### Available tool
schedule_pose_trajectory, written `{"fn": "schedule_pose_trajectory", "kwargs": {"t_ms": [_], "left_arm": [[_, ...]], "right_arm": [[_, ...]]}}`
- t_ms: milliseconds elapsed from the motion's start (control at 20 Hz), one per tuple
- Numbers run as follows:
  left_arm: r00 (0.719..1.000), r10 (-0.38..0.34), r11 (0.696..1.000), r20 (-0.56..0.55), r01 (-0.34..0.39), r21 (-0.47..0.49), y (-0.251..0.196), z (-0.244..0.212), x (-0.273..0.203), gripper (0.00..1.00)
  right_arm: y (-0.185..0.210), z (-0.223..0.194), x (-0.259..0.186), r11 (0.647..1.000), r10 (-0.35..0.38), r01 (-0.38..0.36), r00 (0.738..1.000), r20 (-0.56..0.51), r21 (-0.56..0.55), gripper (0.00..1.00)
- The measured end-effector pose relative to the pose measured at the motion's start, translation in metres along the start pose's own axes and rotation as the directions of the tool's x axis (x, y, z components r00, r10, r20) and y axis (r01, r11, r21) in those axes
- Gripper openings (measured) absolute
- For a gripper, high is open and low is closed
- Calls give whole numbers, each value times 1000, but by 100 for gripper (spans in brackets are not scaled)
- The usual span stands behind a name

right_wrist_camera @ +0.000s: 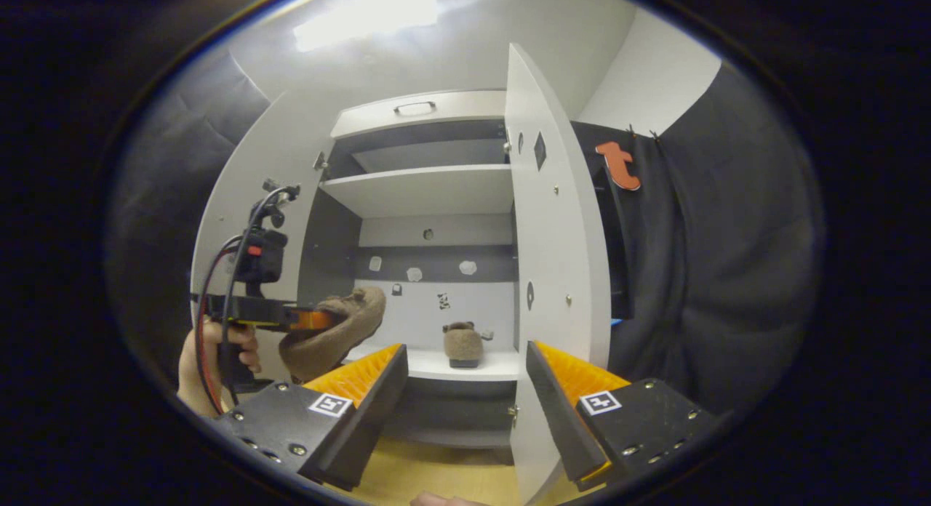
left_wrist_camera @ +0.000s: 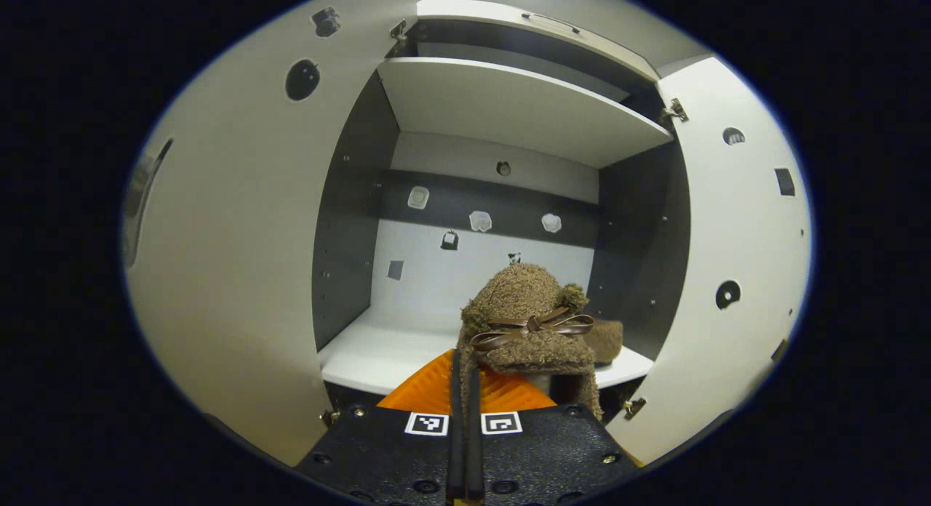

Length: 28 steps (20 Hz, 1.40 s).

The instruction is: Grab one shoe with the right hand and put it into the shoe cabinet, grab the other shoe with the left hand and put it into the shoe cabinet; then close the right door with the right hand and the left door with the left hand.

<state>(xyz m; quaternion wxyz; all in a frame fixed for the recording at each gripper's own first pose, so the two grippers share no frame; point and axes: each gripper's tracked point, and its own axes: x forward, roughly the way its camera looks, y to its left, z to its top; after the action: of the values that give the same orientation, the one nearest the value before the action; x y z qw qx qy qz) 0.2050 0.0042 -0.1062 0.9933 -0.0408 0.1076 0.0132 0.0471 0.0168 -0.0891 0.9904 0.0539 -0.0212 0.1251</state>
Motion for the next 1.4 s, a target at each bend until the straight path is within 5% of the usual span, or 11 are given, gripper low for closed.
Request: {"fn": "schedule_pose_trajectory", "kwargs": {"t_ms": [350,750,1000,1200,1400], "left_arm": [[999,40,994,9,-39,-100,1,27,86,2],[983,81,996,-163,-87,-33,14,-29,157,4],[970,128,990,-207,-136,-24,30,-58,174,4],[970,148,988,-194,-154,-14,29,-59,178,8],[977,118,991,-175,-127,-36,29,-55,178,24]], "right_arm": [[-11,-2,-8,999,25,-26,999,29,24,98],[-11,-18,-20,999,41,-41,999,20,-10,98],[9,-20,-35,993,118,-118,992,51,-6,98],[17,-18,-45,990,139,-137,986,89,-23,98],[21,-13,-51,993,119,-116,985,126,-25,98]]}}
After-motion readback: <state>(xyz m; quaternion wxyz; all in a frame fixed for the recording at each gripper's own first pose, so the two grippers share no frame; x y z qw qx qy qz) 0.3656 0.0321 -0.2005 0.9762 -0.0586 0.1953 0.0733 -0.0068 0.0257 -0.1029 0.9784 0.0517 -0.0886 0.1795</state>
